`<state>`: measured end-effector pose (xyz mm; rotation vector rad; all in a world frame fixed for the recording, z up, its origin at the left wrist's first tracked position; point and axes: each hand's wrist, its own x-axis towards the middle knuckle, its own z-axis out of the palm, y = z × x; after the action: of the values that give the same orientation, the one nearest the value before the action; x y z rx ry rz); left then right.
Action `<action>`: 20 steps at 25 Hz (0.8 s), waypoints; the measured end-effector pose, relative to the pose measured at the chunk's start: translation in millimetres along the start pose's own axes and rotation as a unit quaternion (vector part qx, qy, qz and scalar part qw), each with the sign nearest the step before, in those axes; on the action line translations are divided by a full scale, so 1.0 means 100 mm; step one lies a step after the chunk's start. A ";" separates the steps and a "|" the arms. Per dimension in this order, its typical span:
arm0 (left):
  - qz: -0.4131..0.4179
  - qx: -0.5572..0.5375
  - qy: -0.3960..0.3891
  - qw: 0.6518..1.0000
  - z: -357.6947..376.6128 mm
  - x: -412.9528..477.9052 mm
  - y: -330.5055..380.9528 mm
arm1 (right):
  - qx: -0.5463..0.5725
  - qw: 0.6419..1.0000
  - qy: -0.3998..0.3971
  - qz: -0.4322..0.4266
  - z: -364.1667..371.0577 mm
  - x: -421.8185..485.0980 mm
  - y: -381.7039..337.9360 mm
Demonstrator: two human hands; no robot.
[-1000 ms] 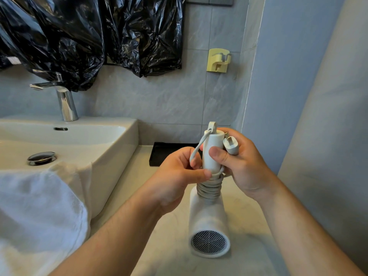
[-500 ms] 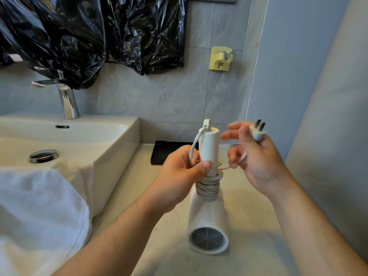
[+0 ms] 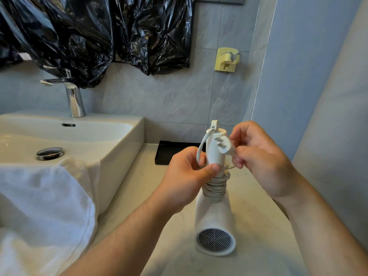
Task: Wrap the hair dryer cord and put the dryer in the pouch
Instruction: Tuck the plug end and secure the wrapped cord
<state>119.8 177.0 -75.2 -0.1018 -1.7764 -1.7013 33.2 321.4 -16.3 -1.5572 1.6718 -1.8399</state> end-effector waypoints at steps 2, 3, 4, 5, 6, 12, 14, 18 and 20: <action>0.006 -0.013 -0.002 1.000 0.01 -0.02 0.00 | -0.043 0.998 -0.004 -0.036 0.01 -0.02 0.01; 0.007 -0.015 0.001 1.000 0.02 -0.02 0.00 | -0.060 0.997 -0.001 -0.046 0.02 -0.03 0.01; 0.006 -0.013 0.007 1.000 0.02 -0.02 -0.01 | -0.079 0.995 0.010 -0.051 0.04 -0.03 0.01; 0.007 -0.006 0.014 1.000 0.02 -0.01 -0.03 | -0.101 0.993 0.027 -0.056 0.06 -0.04 0.01; 0.008 0.006 0.020 1.000 0.01 0.00 -0.05 | -0.127 0.989 0.044 -0.061 0.08 -0.03 0.01; 0.030 0.047 0.051 0.997 0.06 -0.02 -0.06 | -0.259 0.958 0.080 -0.093 0.15 -0.05 -0.02; 0.042 0.064 0.056 0.995 0.08 -0.04 -0.05 | -0.279 0.953 0.081 -0.091 0.15 -0.06 -0.03; 0.058 0.098 0.066 0.991 0.12 -0.07 -0.03 | -0.331 0.932 0.104 -0.107 0.20 -0.06 -0.02; 0.060 0.098 0.064 0.991 0.13 -0.09 -0.02 | -0.324 0.935 0.111 -0.092 0.20 -0.05 -0.01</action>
<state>120.7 191.7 -80.3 -0.0135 -1.7938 -1.4095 51.7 313.5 -22.2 -1.8373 2.5020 -1.6867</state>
